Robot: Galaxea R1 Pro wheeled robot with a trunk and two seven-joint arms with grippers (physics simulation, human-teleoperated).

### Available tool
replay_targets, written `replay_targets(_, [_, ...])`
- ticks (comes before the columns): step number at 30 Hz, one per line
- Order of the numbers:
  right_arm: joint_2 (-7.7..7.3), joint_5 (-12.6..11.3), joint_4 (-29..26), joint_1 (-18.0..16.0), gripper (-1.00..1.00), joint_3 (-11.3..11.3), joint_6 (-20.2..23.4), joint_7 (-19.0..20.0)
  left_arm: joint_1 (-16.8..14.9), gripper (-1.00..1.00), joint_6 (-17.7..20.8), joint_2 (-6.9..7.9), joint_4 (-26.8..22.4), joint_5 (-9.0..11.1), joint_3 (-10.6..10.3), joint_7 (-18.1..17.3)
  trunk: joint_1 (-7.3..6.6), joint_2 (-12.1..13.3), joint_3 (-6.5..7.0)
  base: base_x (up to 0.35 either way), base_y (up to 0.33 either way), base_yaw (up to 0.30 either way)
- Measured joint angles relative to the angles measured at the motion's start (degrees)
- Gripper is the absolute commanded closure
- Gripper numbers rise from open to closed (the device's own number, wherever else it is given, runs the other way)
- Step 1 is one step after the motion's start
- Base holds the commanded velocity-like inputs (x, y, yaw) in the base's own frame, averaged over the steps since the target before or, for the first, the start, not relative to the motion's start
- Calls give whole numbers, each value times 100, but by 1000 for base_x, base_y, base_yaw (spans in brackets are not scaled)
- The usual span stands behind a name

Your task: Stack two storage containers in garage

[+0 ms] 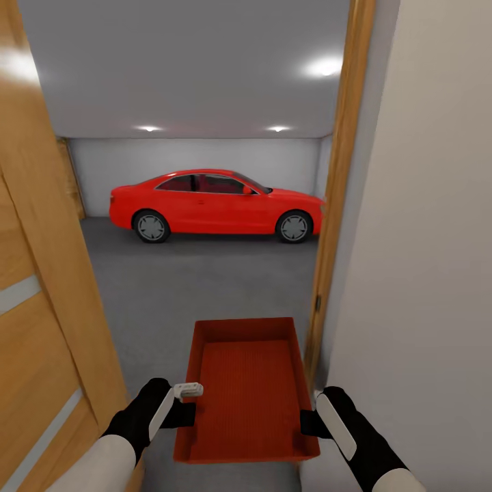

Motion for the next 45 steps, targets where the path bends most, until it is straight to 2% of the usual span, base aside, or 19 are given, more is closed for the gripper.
replay_targets(13, [0, -1, 0, 0, 100, 1, -2, 0, -1, 100, 1, 0, 0, 1, -1, 1, 0, 0, 0, 305, 46, 0])
replay_targets(23, [0, 0, 0, 0, 100, 0, 1, 0, 0, 100, 1, 0, 0, 1, 0, 0, 3, 0, 0, 59, 22, 0])
replay_targets(34, [0, -2, 0, 0, 100, 1, -1, 0, -1, 100, 2, 0, 0, 0, 0, 2, 1, 0, 0, 252, 152, 0])
replay_targets(45, [0, 0, 0, 0, 100, 0, -1, 0, -1, 100, 0, 0, 0, 0, -1, 0, 1, 0, 0, 123, 12, 0])
